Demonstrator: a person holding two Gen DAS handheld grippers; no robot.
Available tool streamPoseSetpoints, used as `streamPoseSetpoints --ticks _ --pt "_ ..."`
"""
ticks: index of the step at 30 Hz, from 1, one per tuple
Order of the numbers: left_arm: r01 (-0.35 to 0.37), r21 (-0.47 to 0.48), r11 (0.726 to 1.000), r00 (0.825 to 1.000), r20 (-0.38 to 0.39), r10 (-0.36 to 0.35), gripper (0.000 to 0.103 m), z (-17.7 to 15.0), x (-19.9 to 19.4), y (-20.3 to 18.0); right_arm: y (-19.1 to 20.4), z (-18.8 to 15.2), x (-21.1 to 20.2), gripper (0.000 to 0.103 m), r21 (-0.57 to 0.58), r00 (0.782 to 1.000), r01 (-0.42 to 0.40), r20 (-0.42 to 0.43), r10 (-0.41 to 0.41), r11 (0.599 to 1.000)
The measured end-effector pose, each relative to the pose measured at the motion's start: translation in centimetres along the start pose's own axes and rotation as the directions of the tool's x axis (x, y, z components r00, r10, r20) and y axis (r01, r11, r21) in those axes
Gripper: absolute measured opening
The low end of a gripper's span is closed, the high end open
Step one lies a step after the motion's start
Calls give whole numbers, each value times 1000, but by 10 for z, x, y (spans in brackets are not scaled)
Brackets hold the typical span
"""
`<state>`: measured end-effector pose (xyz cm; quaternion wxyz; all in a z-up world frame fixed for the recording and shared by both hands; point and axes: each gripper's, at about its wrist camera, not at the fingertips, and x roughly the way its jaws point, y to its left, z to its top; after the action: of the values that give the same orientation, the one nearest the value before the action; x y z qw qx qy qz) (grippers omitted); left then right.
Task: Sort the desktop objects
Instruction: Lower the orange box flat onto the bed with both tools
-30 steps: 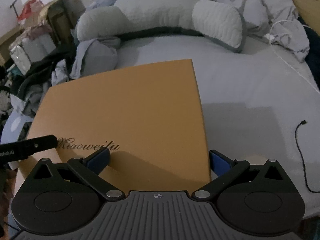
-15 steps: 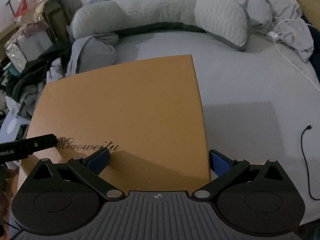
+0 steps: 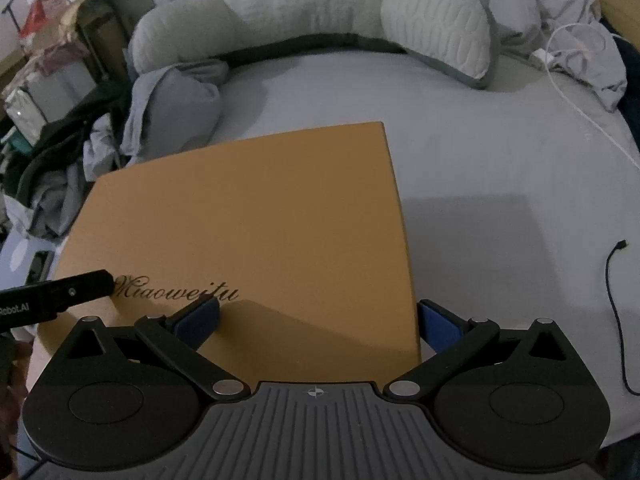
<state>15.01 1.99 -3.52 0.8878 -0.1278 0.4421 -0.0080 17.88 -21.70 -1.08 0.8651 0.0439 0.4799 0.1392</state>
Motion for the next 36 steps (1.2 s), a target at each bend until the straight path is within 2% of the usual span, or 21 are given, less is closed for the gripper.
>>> streamPoseSetpoints --ticks 8,18,26,36 --pt "-8 8 1000 1000 -5 8 103 -2 6 1 1 1 8 103 -3 1000 10 -25 -10 1000" --pt "-36 40 999 999 -11 37 103 -10 15 -2 12 -8 22 103 -57 997 72 -34 -74 996" --pt "-45 35 998 999 -9 46 103 -15 22 -2 15 -11 30 103 -69 995 92 -34 -94 993" --pt "-43 21 999 999 7 43 103 -17 20 -1 12 -9 31 103 -57 996 84 -38 -86 995"
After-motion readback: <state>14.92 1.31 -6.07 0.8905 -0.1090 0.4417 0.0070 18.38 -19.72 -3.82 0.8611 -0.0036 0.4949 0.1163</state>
